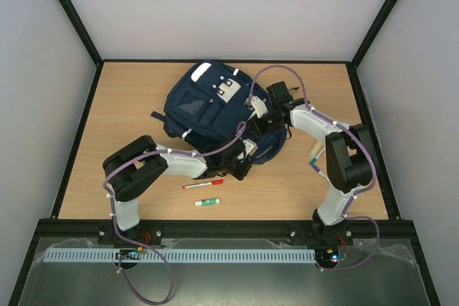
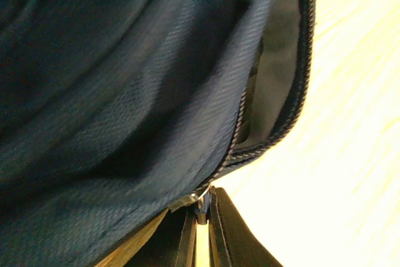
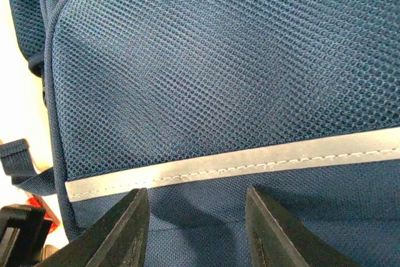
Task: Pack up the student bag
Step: Zip the student bag at the center of the board.
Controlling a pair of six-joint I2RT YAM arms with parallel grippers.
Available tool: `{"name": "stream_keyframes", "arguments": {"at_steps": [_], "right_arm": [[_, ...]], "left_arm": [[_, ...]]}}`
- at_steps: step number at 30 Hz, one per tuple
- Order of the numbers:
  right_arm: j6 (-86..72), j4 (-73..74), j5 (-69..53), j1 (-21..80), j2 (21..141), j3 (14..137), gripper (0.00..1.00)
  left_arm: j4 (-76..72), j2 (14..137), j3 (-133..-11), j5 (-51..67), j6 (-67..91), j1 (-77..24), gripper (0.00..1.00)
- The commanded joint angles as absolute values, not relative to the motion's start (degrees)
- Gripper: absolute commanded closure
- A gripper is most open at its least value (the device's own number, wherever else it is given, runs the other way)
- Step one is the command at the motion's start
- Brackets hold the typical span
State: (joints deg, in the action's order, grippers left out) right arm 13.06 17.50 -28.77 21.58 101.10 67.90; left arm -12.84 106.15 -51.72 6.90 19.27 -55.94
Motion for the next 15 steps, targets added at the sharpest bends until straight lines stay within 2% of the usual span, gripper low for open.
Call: {"name": "stream_keyframes", "arguments": {"at_steps": [1,15], "right_arm": [[13.2,21.7,-21.6,21.4,106.7,65.3,0.56],[13.3,21.8,-21.6,21.4,106.9,65.4,0.56]], "left_arm": [[-15.4,108.1,-55.4,9.6,18.0,-57.8,0.97],[-14.1,112.3,-61.3,10.2,17.3,-61.1,0.95]]}}
